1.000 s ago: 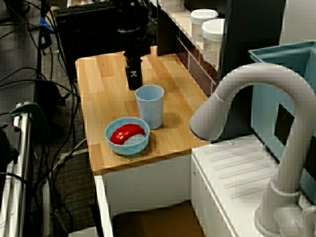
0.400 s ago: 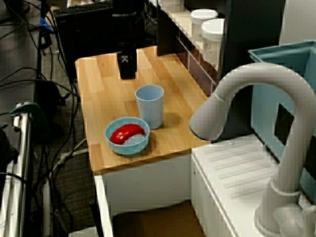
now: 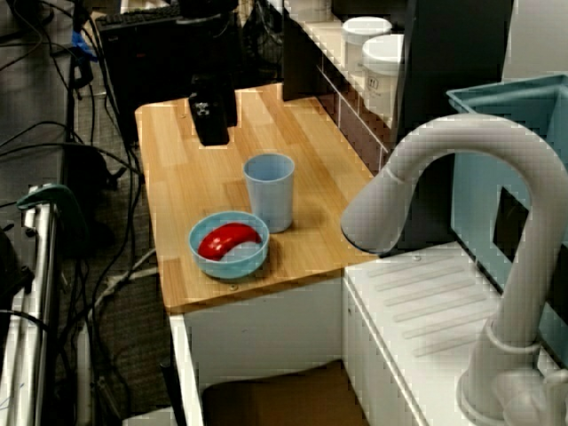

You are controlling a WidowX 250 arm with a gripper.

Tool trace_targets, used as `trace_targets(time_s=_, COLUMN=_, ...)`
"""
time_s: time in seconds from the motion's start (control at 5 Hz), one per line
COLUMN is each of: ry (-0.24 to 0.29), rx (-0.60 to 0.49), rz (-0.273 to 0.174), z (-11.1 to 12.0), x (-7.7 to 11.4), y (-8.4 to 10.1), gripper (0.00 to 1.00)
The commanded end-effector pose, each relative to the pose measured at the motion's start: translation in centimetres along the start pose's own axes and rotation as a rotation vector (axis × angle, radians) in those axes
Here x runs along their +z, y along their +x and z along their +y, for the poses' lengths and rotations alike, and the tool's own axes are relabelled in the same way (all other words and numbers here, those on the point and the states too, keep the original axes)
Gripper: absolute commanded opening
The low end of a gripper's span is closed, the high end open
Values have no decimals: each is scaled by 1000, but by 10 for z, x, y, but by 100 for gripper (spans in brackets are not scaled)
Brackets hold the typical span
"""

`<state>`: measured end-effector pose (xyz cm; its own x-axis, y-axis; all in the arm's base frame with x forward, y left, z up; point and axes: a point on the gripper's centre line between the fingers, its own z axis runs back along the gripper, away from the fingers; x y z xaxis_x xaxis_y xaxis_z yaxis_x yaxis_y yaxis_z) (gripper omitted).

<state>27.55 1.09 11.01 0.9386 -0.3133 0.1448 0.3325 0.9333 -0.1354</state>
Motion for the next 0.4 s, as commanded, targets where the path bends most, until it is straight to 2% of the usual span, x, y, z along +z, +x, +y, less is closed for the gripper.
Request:
trace_targets(time_s=0.0, ry=38, rx=15, rz=-46, z=-37, x=11, y=9, gripper=100)
trace_targets(time_s=0.2, ry=31, rx=-5, rz=-31, z=-55, x=8, y=8, gripper=100)
